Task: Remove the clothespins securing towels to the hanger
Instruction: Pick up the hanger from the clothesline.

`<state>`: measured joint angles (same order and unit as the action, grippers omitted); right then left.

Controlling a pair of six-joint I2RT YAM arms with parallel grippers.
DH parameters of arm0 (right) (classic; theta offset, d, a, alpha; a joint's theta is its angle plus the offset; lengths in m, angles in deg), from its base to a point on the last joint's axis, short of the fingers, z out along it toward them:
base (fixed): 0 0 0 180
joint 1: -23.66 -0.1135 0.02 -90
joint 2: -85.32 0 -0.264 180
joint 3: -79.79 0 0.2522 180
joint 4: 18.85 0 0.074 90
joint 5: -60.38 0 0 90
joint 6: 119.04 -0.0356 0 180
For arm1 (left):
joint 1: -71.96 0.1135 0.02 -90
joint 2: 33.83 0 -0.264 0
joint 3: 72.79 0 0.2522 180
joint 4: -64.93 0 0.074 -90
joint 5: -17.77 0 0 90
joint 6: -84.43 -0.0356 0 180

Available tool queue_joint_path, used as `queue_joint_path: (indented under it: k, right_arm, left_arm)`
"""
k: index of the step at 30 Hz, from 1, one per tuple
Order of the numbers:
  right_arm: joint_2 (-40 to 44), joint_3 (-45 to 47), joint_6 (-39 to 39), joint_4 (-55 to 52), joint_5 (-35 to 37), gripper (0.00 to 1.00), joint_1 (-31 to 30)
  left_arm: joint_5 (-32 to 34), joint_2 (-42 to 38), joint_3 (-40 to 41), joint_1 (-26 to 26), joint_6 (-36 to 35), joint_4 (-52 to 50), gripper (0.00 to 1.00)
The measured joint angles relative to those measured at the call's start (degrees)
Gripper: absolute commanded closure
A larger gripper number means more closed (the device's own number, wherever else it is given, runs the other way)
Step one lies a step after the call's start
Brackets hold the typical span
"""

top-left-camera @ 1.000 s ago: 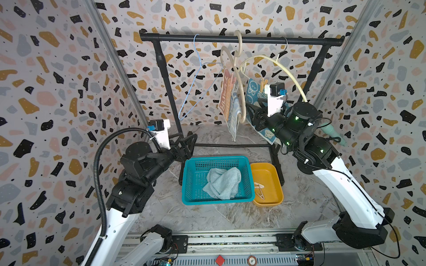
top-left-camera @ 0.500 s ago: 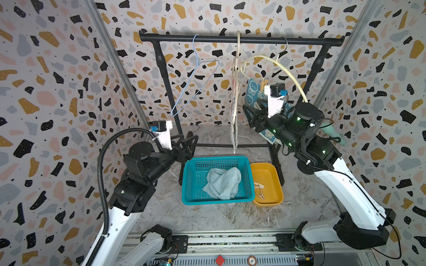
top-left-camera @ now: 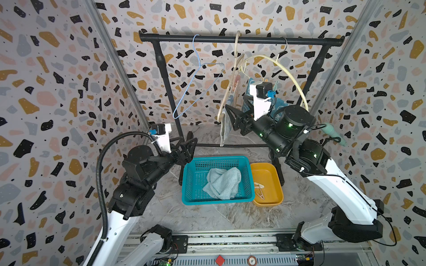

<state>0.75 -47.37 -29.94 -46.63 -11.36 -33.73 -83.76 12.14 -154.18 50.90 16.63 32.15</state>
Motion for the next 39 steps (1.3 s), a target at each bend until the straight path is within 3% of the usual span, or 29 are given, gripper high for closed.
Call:
queue_joint_path:
  k: [9,19,25,29,39]
  right_arm:
    - [-7.87,-3.78,2.6,3.21,12.39,0.2,-4.11]
    - [-18.21,-18.32,11.32,7.08,26.21,0.19,-11.08]
    - [-22.32,-22.1,16.85,8.0,36.11,0.34,-12.41]
    - [-21.55,-20.06,15.93,6.05,37.73,0.47,-12.44]
    - [-12.66,-11.06,5.97,-1.05,33.05,0.47,-9.62]
  left_arm:
    - [-0.46,-1.18,2.14,0.0,1.07,1.16,0.26]
    - [0.24,-1.9,2.34,0.0,1.03,1.18,0.26]
    - [0.0,-2.91,2.34,0.0,0.94,1.18,0.26]
    - [-0.15,-3.61,2.34,0.0,0.92,1.18,0.26]
    - [-0.35,-3.72,2.34,0.0,0.98,1.44,0.26]
